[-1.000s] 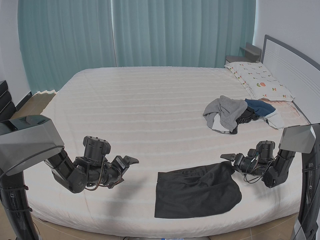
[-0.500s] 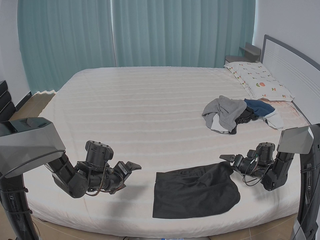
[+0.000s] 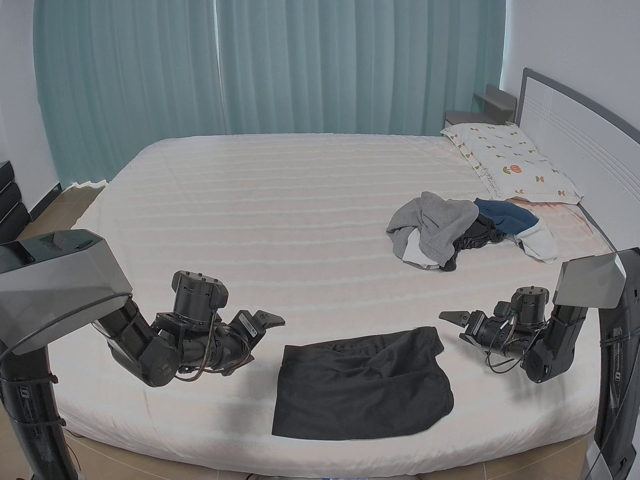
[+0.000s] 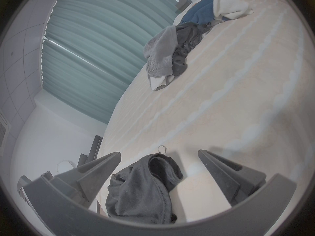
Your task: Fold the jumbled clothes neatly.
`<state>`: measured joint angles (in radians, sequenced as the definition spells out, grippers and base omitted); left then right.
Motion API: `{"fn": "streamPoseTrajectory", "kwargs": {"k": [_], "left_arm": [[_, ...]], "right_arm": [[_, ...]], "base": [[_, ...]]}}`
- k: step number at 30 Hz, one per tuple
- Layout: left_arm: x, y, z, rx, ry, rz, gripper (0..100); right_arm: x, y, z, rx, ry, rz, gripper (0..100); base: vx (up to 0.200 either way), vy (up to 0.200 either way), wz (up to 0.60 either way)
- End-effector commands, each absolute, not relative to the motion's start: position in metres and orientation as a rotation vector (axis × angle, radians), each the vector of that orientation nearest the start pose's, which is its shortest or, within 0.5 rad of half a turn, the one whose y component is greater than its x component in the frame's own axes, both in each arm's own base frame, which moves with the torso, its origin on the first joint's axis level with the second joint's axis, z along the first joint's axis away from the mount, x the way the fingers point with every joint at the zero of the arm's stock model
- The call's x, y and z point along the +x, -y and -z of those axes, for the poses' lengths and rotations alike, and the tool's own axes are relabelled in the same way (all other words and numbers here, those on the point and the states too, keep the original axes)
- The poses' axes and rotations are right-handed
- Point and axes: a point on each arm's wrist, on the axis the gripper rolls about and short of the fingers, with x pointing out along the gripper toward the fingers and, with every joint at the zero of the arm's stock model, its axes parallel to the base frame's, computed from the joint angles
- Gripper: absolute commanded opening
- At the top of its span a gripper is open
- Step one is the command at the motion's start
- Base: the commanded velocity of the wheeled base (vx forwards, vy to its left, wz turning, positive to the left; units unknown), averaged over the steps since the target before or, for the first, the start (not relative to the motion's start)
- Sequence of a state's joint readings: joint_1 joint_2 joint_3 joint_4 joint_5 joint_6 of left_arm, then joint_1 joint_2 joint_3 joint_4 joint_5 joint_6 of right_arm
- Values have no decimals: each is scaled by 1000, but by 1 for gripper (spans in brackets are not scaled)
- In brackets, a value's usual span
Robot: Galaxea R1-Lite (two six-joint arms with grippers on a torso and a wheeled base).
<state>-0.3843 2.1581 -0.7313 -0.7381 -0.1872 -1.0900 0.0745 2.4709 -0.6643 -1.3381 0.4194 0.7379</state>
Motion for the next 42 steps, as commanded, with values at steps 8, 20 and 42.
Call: {"fn": "streamPoseTrajectory", "kwargs": {"k": [8,20,42], "left_arm": [[335,139,-6,-846,-871,74,100],[356,151,-2,-838,-825,94,100],[385,196,27,-616,-865,119,100]], "right_arm": [[354,-45,48,779,-637,-290,100],[352,-48,48,776,-642,-298,100],[353,-48,50,774,-643,-298,100]], "base": [[0,0,0],[-100,0,0],[0,0,0]]}}
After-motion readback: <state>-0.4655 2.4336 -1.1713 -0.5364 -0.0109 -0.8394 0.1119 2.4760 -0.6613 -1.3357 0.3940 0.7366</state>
